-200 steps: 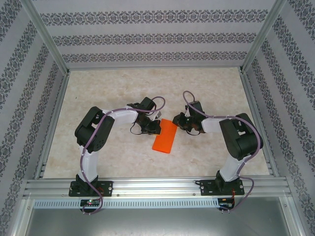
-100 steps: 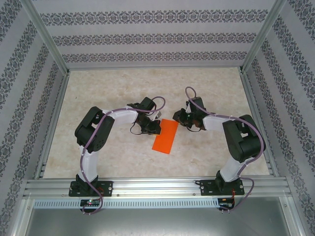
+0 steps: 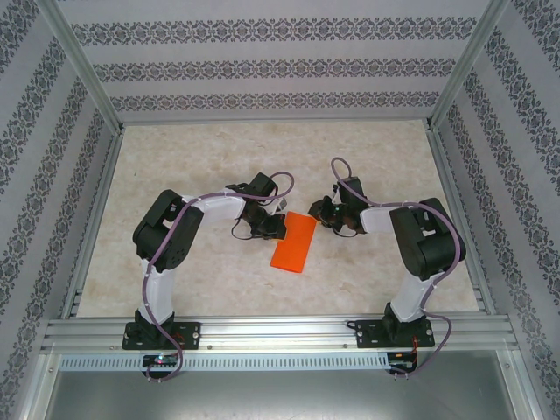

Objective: Fold a paper plane with a square sheet of paper (pick it up from the middle)
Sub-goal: Fold the square sheet of paper in half at the center of the table.

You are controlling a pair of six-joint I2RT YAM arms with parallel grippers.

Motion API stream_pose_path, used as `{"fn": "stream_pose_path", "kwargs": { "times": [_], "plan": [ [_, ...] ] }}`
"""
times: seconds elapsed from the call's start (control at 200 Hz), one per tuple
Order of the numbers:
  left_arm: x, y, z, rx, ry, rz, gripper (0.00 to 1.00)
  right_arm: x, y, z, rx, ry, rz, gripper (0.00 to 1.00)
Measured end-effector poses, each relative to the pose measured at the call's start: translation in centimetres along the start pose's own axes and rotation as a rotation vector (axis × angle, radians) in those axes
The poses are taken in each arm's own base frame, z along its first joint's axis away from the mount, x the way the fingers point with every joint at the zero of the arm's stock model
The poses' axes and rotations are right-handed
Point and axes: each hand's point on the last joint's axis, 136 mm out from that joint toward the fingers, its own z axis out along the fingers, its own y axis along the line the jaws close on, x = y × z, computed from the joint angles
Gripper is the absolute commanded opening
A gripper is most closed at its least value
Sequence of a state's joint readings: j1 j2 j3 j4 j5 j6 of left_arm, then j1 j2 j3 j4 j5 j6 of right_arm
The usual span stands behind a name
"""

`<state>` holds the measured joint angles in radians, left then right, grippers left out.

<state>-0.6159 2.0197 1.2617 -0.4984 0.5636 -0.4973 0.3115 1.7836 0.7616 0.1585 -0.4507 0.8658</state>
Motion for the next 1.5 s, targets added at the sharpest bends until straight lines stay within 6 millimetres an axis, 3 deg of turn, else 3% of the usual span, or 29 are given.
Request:
{"fn": "stream_pose_path", "kwargs": {
  "times": [0.125,0.27,0.39,0.565,0.729,0.874,1.104,1.339,1.504],
  "plan": [
    [0.0,0.0,0.0,0.0,0.0,0.0,0.0,0.3,0.6,-1.3,0.003,-0.003,-0.004,0.22],
    [0.0,0.0,0.0,0.0,0.0,0.0,0.0,0.2,3.8,-4.3,-0.063,-0.054,-0.056,0.21],
    [0.0,0.0,0.0,0.0,0.0,0.0,0.0,2.5,5.2,-4.6,-0.083,-0.039,-0.109,0.2],
    [0.0,0.0,0.0,0.0,0.0,0.0,0.0,7.9,3.0,-3.5,-0.027,0.019,-0.115,0.2],
    [0.0,0.0,0.0,0.0,0.0,0.0,0.0,11.2,1.2,-2.9,0.003,0.055,-0.103,0.2],
    [0.0,0.0,0.0,0.0,0.0,0.0,0.0,12.2,0.5,-2.0,-0.004,0.067,-0.086,0.2],
    [0.0,0.0,0.0,0.0,0.0,0.0,0.0,12.1,0.6,-2.7,-0.006,0.043,-0.073,0.2],
    [0.0,0.0,0.0,0.0,0.0,0.0,0.0,12.8,3.5,-5.1,-0.075,0.026,-0.122,0.21],
    [0.0,0.0,0.0,0.0,0.0,0.0,0.0,14.9,3.6,-4.8,-0.078,0.07,-0.14,0.22]
  ]
}}
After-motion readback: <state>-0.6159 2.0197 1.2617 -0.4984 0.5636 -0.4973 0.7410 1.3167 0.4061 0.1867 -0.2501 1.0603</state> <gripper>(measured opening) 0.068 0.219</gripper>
